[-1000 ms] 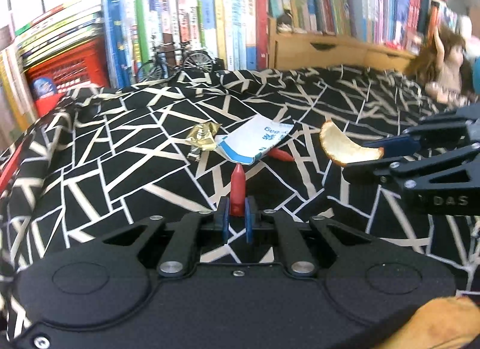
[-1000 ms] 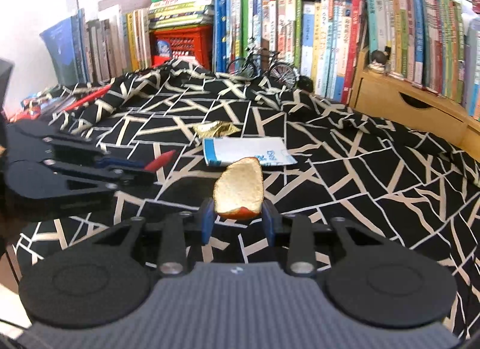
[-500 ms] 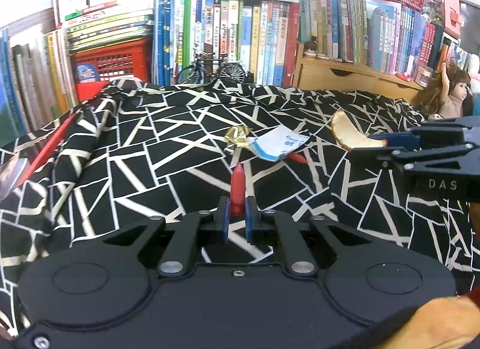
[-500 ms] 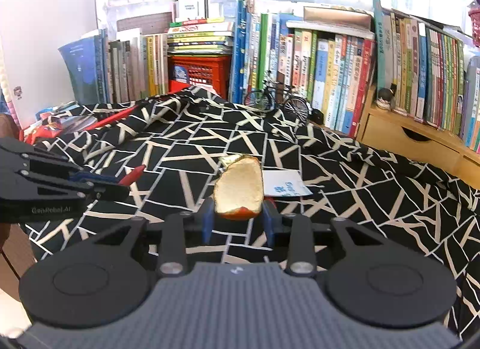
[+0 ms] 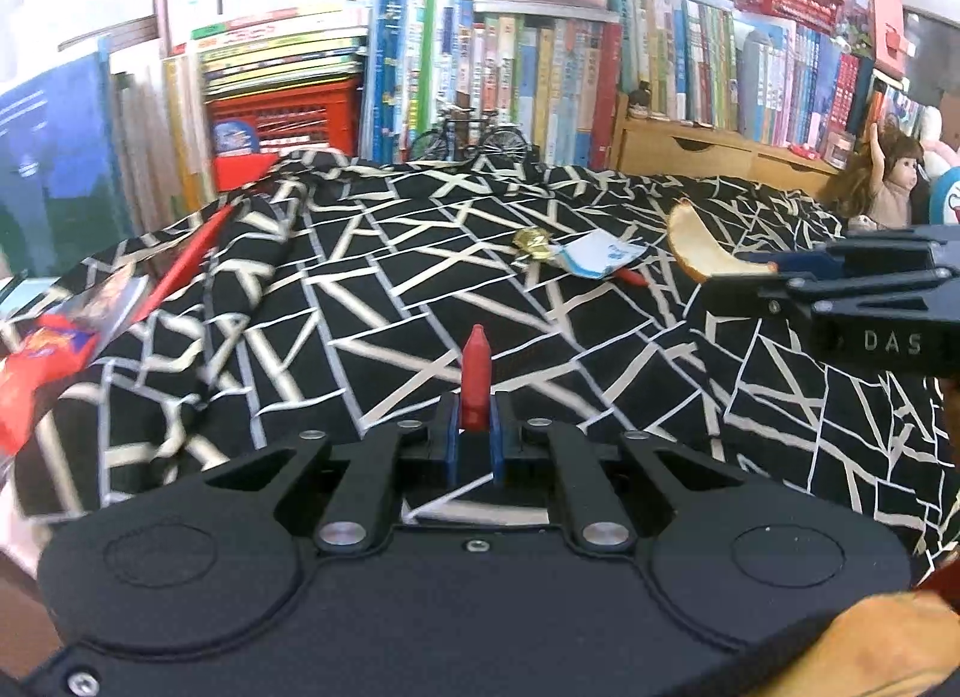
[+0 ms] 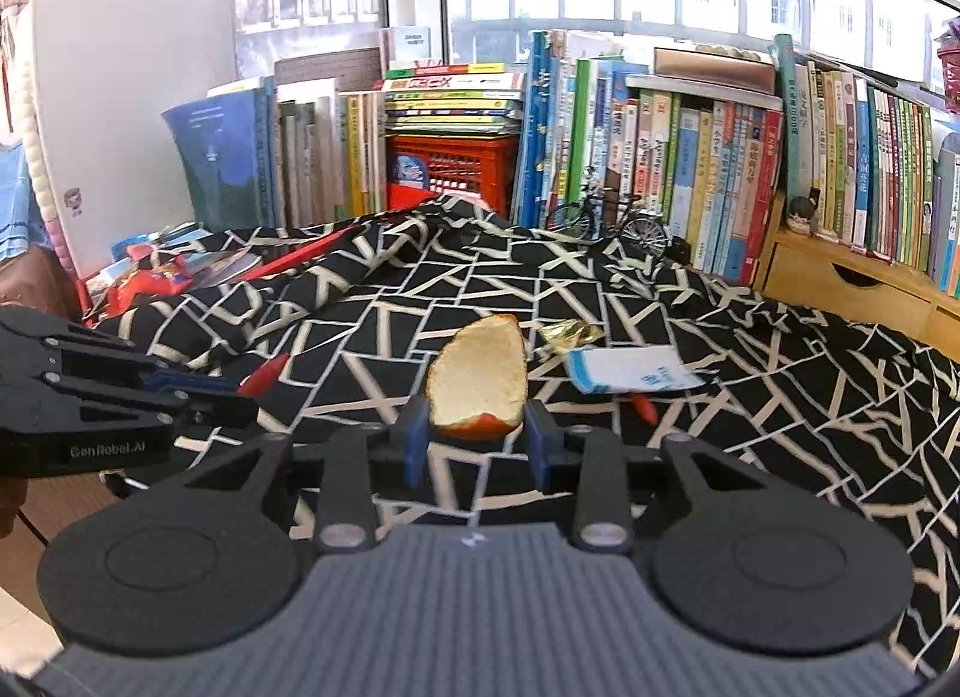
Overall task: Collect trash
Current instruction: 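Carry the red stick and bread crust over to the black bin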
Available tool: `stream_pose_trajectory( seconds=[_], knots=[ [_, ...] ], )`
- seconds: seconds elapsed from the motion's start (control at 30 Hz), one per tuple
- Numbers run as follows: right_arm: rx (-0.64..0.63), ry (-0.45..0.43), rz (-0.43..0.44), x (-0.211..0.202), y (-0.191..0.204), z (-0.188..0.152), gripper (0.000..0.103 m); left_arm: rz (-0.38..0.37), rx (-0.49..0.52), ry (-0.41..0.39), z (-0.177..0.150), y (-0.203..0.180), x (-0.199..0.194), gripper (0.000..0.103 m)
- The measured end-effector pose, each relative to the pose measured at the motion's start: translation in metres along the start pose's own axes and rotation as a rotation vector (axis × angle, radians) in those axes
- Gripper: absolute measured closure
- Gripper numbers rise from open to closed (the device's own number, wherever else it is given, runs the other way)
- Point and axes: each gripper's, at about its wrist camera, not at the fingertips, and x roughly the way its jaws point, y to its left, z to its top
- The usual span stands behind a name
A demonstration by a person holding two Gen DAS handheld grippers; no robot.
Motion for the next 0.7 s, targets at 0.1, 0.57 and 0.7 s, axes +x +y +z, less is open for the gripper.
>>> stream_pose_trajectory(
  seconds=[0.1, 0.57, 0.7],
  knots=[
    [0.012, 0.001, 0.018, -0.008, 0.018, -0.003, 0.065, 0.002, -0.007, -0.014, -0.010, 0.013, -0.019, 0.093],
    [0.017, 0.003, 0.014, -0.036, 0.072, -0.015, 0.065, 0.045, -0.031, -0.003, -0.065, 0.059, -0.081, 0.093],
    [0.013, 0.005, 0.012, -0.040, 0.085, -0.019, 0.065, 0.052, -0.033, 0.011, -0.081, 0.070, -0.092, 0.093]
  ],
)
